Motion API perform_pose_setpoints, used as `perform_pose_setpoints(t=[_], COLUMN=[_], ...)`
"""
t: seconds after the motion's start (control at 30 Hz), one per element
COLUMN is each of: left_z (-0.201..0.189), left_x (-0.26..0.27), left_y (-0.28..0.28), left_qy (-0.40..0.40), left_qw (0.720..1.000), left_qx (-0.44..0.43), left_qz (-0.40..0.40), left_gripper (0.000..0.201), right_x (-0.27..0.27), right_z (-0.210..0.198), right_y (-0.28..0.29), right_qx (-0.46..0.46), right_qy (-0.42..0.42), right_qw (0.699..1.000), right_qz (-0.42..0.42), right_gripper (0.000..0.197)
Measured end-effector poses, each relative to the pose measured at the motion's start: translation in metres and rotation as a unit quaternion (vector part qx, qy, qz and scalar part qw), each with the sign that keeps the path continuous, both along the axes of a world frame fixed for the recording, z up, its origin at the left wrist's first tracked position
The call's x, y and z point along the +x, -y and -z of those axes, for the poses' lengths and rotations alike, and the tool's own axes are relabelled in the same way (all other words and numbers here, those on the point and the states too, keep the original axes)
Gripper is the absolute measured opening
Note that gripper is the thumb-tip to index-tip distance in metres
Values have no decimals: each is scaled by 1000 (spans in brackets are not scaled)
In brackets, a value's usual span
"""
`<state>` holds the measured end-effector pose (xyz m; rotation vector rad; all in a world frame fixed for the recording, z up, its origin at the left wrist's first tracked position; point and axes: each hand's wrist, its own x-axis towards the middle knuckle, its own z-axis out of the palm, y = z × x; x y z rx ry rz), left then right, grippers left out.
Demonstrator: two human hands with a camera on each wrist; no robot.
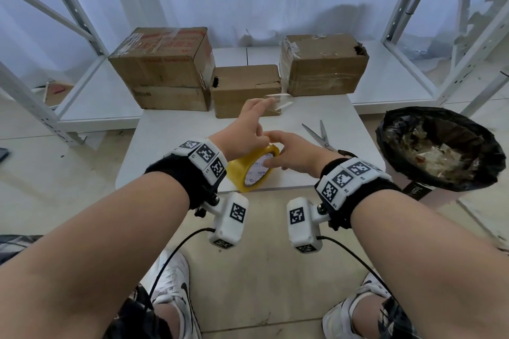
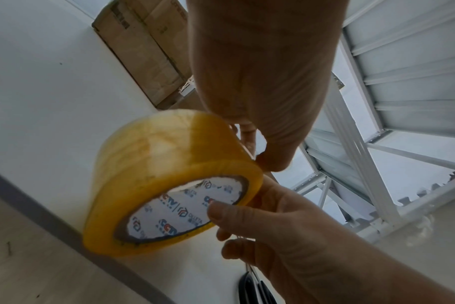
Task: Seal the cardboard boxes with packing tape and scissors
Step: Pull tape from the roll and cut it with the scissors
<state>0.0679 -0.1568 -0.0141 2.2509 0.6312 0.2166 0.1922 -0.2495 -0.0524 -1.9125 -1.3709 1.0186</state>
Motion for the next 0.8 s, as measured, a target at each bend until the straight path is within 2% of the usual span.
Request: perform_pose_setpoints(t=[0.2,0.33,0.47,0.53,0.6,0.7,0.8], left_z=[2,-1,-13,-18,-24,-32,-40], left_x=[-7,-8,-8,-8,-8,-7,-6], left_y=[3,-1,-14,-18,-20,-24,-26], left_qy=[9,10,8,56,97,108,96], left_qw=[999,999,996,994,993,993,993], left_qx=[26,47,92,91,57,-7,-38], left_qz=[-18,-2,-12,-28,-45,-51,-61], left_gripper=[76,81,84,74,55,30,26], right_x=[-3,1,6,7,5,-1,-6], right_z=[-4,-13,-21,-22,-19,-11,2], right_y=[-7,-8,-12,-13,-15,-20,-23], right_qx=[12,15,36,49,59,45,-7], right_qy=[2,15,115,180,233,258,267], right_qw=[1000,999,991,981,970,965,963], right_qz=[-5,24,57,55,42,13,-42], right_gripper=[43,50,55,59,59,58,52])
